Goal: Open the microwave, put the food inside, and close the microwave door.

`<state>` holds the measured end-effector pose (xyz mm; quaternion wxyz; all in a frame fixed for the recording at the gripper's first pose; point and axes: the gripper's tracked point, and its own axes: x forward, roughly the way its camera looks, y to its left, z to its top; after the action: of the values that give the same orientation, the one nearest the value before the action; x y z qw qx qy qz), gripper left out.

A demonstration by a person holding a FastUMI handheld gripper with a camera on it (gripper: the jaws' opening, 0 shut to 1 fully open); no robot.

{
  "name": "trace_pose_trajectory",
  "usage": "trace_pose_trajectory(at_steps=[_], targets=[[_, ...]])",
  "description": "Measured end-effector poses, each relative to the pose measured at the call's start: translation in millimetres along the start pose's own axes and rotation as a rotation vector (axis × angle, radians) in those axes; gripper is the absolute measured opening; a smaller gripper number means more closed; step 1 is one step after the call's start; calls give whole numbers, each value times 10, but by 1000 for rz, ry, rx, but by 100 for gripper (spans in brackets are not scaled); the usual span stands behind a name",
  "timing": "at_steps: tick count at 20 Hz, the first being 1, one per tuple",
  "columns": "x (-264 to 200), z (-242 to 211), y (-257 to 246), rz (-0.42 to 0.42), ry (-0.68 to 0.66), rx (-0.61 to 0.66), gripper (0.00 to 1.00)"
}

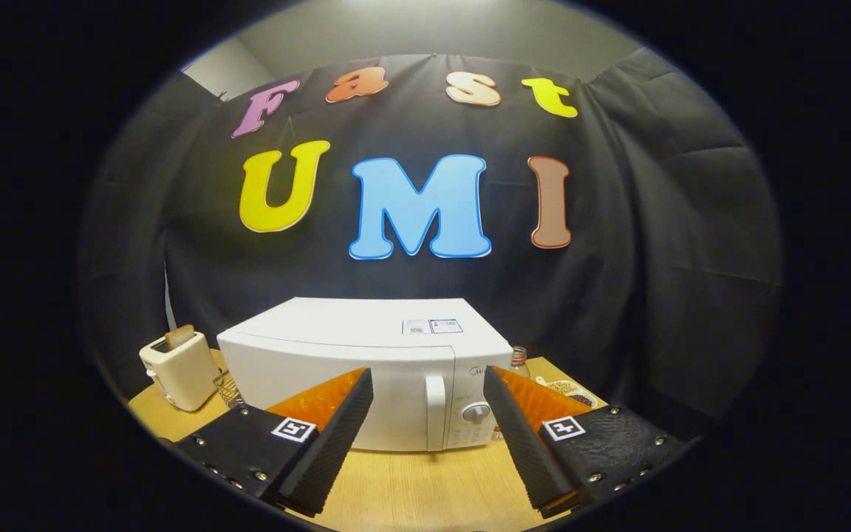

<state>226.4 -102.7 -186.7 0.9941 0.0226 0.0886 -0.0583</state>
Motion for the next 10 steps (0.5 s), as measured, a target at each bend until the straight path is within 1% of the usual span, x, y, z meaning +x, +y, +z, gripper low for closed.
trace_pose_trajectory(at_steps=[2, 4, 7, 8, 10], targets=[[192, -148, -69, -11, 22, -5, 96], [339, -272, -67, -1, 46, -6, 94], [546, -440, -69, 6, 70, -12, 94], [613, -484, -82, 4, 76, -19, 90], [739, -551, -110, 1, 79, -18, 89]])
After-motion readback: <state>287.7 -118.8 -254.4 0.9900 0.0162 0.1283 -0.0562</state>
